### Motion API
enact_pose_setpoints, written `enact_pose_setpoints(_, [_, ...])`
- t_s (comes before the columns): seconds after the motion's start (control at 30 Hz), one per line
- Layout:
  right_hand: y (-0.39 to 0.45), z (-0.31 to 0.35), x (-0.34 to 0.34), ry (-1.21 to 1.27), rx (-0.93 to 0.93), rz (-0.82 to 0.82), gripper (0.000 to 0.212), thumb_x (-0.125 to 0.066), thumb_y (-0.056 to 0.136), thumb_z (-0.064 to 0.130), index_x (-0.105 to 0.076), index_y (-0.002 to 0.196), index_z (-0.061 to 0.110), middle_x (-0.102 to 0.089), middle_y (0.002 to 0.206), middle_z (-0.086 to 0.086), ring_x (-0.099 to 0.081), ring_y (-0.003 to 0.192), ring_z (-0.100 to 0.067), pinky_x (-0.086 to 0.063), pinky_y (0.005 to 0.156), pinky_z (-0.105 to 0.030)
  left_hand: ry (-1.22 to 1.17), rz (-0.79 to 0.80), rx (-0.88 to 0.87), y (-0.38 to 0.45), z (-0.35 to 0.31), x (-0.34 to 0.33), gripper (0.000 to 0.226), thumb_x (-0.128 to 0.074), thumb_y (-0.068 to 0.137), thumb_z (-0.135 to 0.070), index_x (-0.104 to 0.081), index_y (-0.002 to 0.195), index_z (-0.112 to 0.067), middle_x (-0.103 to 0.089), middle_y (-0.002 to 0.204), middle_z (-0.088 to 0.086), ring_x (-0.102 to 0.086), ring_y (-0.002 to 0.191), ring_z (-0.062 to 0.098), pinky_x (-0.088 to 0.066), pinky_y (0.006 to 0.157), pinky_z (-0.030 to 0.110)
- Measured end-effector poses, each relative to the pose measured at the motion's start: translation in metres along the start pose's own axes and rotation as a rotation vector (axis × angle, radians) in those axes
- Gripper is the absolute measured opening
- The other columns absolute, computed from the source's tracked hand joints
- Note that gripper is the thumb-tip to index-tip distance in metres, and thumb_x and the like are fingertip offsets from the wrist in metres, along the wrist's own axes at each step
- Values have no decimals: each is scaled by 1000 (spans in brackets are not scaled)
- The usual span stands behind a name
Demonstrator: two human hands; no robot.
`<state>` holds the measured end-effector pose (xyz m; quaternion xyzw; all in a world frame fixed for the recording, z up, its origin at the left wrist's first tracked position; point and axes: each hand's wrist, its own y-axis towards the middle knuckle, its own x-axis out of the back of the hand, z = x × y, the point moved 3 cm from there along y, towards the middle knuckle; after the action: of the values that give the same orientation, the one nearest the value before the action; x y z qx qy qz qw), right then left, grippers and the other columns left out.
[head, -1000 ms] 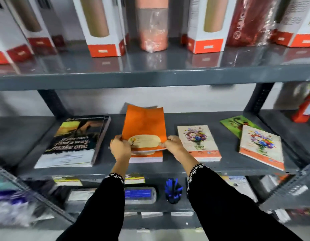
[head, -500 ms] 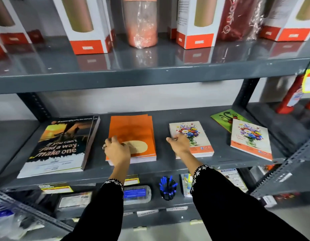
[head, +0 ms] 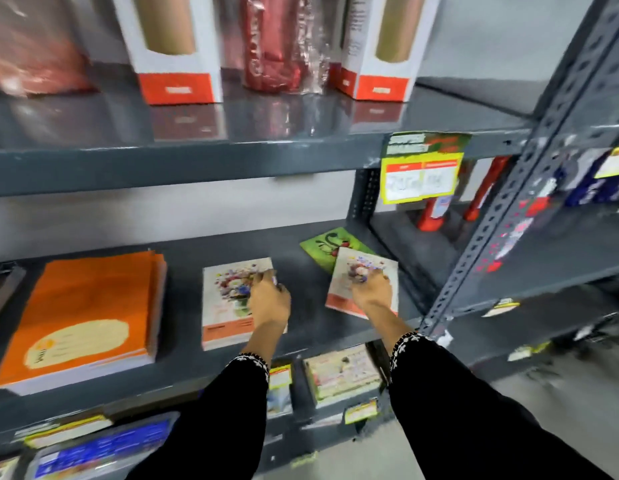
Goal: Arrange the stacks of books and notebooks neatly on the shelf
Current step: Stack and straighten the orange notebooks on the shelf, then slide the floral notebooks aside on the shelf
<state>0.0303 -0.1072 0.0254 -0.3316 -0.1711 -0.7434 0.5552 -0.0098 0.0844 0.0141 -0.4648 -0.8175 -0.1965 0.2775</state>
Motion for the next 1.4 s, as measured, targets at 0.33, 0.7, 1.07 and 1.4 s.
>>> enact_pose_setpoints(0.33, [47,-47,30,-172,-182,229,52,-62,85,36,-57,124,2,-61,129,-15,-59,119,-29,-50,94,-33,43,220,8,-10,-60,-88,29,-46,91,-5,-59,115,4,-61,123,26,-54,116,39,-46,92,41])
enact_pose_setpoints(0.7, [57,-52,34,186,-328,193,39,-63,83,14,-58,118,0,-63,124,-16,-61,111,-30,-49,85,-31,-65,135,125,-9,-66,-83,25,-46,89,-6,-67,92,6,-70,102,25,-64,96,39,-52,80,42])
enact_pose_setpoints(1.07, [-12,51,-57,191,64,410,19,-66,76,5,-71,93,-2,-68,89,-13,-60,78,-18,-40,66,-21,-107,-288,340,4,15,46,29,-48,86,-8,-69,105,-2,-68,108,23,-62,101,38,-52,89,40])
enact_pose_setpoints(1.4, [-45,63,-105,-43,338,486,14,-62,75,0,-67,87,-5,-63,94,-15,-61,106,-35,-47,75,-29,-10,-327,440,-22,71,78,26,-51,88,-11,-71,99,1,-69,107,27,-62,101,39,-50,88,40])
